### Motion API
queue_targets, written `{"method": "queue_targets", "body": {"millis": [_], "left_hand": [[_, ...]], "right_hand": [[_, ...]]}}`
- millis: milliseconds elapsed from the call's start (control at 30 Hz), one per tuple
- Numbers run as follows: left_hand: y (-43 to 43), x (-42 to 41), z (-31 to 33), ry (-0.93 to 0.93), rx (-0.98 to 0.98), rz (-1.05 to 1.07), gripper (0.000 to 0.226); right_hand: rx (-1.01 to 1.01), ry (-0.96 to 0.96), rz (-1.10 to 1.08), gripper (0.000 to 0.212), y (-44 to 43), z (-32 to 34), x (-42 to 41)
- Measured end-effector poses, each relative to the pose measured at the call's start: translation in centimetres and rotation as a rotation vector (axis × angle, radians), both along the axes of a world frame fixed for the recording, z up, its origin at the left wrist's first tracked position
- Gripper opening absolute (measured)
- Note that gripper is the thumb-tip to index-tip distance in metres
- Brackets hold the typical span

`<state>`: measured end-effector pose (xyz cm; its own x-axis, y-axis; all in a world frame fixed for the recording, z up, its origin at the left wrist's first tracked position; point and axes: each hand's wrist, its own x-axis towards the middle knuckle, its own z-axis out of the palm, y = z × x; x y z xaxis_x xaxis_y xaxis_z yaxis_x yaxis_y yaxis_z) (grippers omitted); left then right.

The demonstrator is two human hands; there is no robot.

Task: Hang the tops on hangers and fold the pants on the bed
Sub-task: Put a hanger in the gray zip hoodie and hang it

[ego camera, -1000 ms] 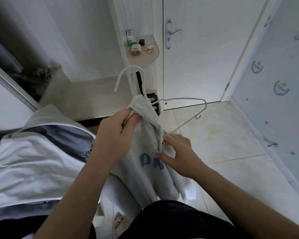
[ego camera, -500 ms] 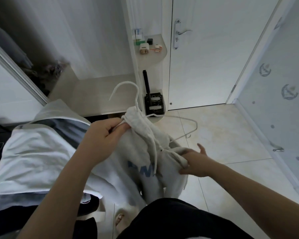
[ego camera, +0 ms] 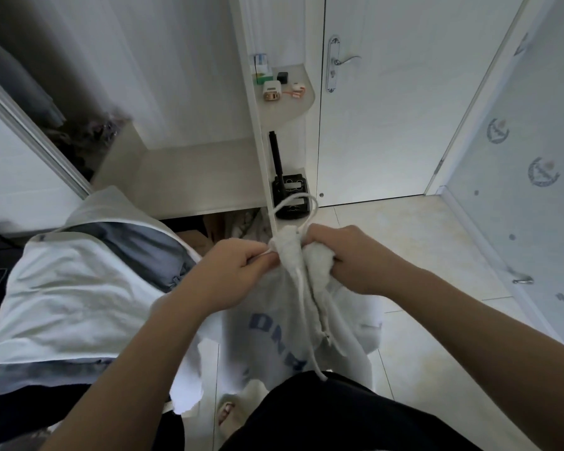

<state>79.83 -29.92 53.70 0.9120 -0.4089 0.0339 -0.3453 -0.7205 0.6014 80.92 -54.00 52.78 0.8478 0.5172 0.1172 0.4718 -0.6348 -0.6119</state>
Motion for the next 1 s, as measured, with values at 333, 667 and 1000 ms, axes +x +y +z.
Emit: {"method": "queue_targets", "body": {"millis": [333, 667, 1000], "left_hand": [[2.9, 1.6, 0.2, -0.044, -0.1, 0.107, 0.041], [1.9, 2.9, -0.6, -0.182, -0.102, 0.253, 0.033], [1.7, 3.6, 0.1, -0.292, -0.121, 0.348, 0.035]], "right_hand": [[0.294, 0.415, 0.103, 0.04, -2.4, 3.0, 0.6], [-0.026, 0.311, 0.002, 0.041, -3.2, 3.5, 1.9], [0.016, 0.307, -0.002, 0.044, -1.5, 5.5, 3.3]]}}
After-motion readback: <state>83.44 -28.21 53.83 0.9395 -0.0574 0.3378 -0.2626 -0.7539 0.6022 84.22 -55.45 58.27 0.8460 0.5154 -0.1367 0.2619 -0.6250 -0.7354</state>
